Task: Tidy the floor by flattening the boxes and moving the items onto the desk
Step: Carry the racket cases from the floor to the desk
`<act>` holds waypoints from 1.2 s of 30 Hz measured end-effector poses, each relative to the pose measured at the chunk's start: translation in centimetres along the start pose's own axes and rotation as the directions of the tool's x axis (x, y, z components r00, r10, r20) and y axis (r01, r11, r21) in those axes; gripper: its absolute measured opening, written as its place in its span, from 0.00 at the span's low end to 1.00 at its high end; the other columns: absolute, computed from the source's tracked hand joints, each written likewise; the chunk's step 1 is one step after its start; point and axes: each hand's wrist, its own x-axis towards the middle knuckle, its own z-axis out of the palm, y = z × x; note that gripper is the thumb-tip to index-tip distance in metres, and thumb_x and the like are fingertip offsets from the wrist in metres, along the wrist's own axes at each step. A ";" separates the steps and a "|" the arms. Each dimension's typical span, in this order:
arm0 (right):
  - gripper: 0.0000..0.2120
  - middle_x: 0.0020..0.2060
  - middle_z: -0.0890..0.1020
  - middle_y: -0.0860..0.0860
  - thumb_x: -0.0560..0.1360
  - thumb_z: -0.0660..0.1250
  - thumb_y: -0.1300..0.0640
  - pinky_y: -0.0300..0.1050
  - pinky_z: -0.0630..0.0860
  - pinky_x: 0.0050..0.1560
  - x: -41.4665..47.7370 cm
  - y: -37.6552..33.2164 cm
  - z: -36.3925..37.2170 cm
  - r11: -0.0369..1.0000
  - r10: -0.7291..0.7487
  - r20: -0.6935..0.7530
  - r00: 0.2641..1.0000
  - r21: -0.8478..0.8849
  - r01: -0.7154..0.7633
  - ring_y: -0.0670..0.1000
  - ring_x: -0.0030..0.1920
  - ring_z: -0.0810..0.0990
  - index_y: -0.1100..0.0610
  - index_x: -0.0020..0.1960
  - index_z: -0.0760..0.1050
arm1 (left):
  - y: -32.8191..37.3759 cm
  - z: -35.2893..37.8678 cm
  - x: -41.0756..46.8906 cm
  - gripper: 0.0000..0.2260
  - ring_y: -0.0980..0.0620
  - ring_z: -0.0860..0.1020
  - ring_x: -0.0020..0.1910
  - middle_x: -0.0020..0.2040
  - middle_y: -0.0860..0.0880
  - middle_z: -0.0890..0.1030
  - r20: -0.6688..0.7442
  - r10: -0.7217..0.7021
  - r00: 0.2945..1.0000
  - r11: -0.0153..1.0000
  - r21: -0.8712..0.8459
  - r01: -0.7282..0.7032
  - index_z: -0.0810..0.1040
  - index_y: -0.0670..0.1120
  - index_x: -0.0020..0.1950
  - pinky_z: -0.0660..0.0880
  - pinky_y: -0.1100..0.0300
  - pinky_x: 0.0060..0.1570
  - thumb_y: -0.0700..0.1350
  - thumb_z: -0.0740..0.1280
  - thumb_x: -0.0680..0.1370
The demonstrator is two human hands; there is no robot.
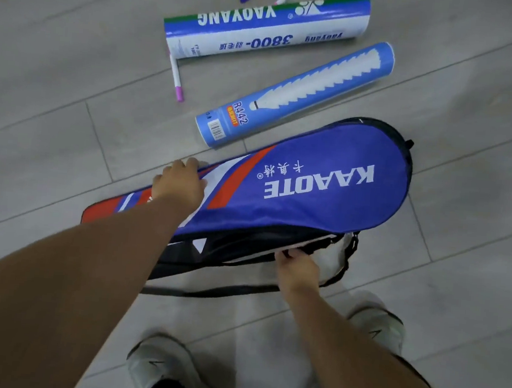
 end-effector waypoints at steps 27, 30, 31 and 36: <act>0.08 0.45 0.82 0.53 0.72 0.69 0.60 0.45 0.75 0.45 -7.6 -3.5 -8.7 0.751 0.185 -0.253 0.950 0.660 0.030 0.57 0.42 0.79 0.55 0.50 0.75 | 6.6 -1.5 -14.9 0.18 0.46 0.77 0.62 0.64 0.45 0.77 0.086 0.195 0.977 0.860 -0.494 -0.128 0.73 0.47 0.71 0.73 0.53 0.63 0.48 0.63 0.82; 0.11 0.45 0.80 0.52 0.73 0.67 0.61 0.45 0.74 0.43 -11.9 -5.2 -12.6 0.829 0.114 -0.315 0.942 0.553 0.084 0.56 0.42 0.77 0.57 0.55 0.74 | 7.8 -7.0 -17.8 0.17 0.47 0.76 0.63 0.65 0.47 0.77 -0.031 0.286 0.958 0.864 -0.423 -0.272 0.74 0.49 0.71 0.74 0.52 0.62 0.47 0.62 0.82; 0.12 0.45 0.79 0.52 0.73 0.66 0.61 0.44 0.73 0.42 -13.2 -5.8 -14.1 0.853 0.084 -0.332 0.939 0.511 0.105 0.55 0.42 0.77 0.57 0.56 0.74 | 8.3 -9.1 -18.5 0.17 0.47 0.76 0.63 0.65 0.48 0.77 -0.075 0.319 0.945 0.862 -0.392 -0.322 0.74 0.49 0.71 0.74 0.52 0.62 0.47 0.62 0.82; 0.11 0.43 0.79 0.52 0.74 0.63 0.63 0.41 0.71 0.38 -23.7 -10.2 -24.5 0.923 -0.113 -0.343 0.933 0.311 0.226 0.52 0.38 0.75 0.58 0.56 0.71 | 10.8 -24.2 -23.9 0.17 0.44 0.77 0.59 0.61 0.47 0.78 -0.340 0.542 0.769 0.781 -0.134 -0.610 0.76 0.46 0.67 0.77 0.49 0.56 0.42 0.64 0.78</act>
